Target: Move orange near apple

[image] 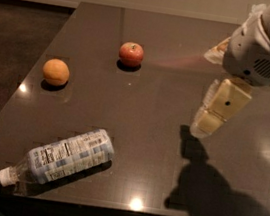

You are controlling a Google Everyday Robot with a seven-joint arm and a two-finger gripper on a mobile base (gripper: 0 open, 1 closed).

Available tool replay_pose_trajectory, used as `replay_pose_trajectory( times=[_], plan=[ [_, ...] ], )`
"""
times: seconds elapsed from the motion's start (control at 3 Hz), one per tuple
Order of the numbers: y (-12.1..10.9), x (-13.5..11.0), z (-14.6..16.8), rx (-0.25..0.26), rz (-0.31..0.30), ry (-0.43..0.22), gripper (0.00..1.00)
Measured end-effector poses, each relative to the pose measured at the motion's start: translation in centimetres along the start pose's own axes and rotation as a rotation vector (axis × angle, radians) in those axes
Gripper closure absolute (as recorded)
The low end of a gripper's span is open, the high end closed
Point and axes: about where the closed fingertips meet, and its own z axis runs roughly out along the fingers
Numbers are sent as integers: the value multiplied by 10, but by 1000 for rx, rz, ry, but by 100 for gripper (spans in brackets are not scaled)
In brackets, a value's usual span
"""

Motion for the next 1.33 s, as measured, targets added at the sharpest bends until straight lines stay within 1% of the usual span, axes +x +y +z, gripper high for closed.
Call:
replay_pose_trajectory(
  times=[0.33,0.67,1.0,1.33],
  plan=[
    [5,-60,31,-30,-28,-79,0],
    [8,-114,65,-15,-46,-134,0],
    [2,-160,102,23,-18,-171,0],
    [-9,-196,136,36,39,-190,0]
  ],
)
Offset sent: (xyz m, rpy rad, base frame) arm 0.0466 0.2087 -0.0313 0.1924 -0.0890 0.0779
